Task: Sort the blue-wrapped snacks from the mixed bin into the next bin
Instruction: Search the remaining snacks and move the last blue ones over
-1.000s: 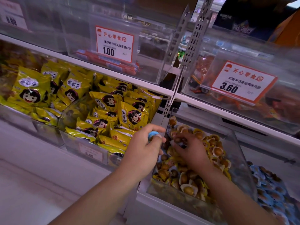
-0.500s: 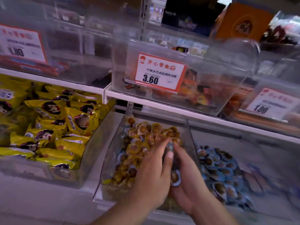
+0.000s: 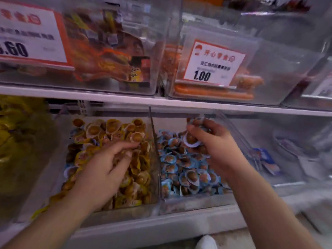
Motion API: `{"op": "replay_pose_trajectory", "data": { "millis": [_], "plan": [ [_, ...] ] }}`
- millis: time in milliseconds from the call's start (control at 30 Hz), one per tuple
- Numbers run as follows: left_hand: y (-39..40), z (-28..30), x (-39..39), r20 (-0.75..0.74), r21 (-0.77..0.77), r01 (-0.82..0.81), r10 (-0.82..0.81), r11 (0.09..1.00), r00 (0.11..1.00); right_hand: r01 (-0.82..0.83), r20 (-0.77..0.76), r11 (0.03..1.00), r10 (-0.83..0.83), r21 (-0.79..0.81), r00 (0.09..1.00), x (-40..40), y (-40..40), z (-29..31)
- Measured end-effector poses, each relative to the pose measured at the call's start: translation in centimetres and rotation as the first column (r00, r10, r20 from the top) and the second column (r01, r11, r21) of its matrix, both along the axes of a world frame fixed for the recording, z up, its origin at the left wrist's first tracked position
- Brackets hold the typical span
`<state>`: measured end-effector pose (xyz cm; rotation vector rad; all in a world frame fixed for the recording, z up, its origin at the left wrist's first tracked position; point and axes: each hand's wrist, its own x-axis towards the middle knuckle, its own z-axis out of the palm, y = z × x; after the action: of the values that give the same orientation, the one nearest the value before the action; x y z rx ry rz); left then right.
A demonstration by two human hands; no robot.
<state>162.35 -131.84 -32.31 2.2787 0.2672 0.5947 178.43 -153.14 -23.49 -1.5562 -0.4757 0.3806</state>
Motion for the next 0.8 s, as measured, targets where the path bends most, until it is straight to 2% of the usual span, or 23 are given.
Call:
{"op": "replay_pose_trajectory", "data": {
  "millis": [67, 100, 167, 267, 400, 500, 600, 733, 800],
  "plan": [
    [1.0, 0.2, -0.2, -0.073, 0.092, 0.023, -0.017, 0.996, 0.997, 0.086, 0.114, 0.962, -0.058, -0.261, 0.992, 2.4, -2.4, -1.6],
    [1.0, 0.3, -0.4, -0.13, 0.169, 0.066, -0.044, 0.983, 0.991, 0.095, 0.117, 0.931, -0.057, -0.352, 0.992, 3.4, -3.6, -2.6],
    [0.7, 0.4, -0.7, -0.222, 0.285, 0.146, -0.083, 0.947, 0.971, 0.07, 0.039, 0.912, -0.059, -0.405, 0.998, 4.6, -6.0, -4.2],
    [0.5, 0.5, -0.8, -0.23, 0.292, 0.131, -0.064, 0.947, 0.971, 0.095, -0.054, 0.949, -0.116, -0.3, 0.992, 5.2, -7.7, -5.0],
    [0.5, 0.9, -1.5, -0.246, 0.258, 0.125, -0.06, 0.958, 0.967, 0.274, 0.027, 0.954, -0.272, -0.121, 0.962, 4.7, -5.8, -4.0],
    [1.1, 1.1, -3.1, -0.154, 0.229, 0.041, -0.006, 0.972, 0.988, 0.291, 0.173, 0.955, -0.279, -0.05, 0.945, 2.6, -2.4, -3.1],
    [2.1, 2.4, -5.5, 0.03, 0.214, -0.168, 0.165, 0.962, 0.986, 0.239, 0.397, 0.969, -0.198, -0.058, 0.896, -0.6, 1.5, -2.8],
    [4.5, 4.5, -9.3, 0.24, 0.182, -0.437, 0.391, 0.881, 0.888, 0.04, 0.6, 0.993, 0.035, -0.111, 0.799, -5.9, 7.0, -2.6],
    [5.6, 4.6, -11.0, 0.258, 0.064, -0.513, 0.482, 0.856, 0.837, -0.039, 0.695, 0.981, 0.163, -0.19, 0.701, -8.1, 9.9, -3.1]
  ]
}}
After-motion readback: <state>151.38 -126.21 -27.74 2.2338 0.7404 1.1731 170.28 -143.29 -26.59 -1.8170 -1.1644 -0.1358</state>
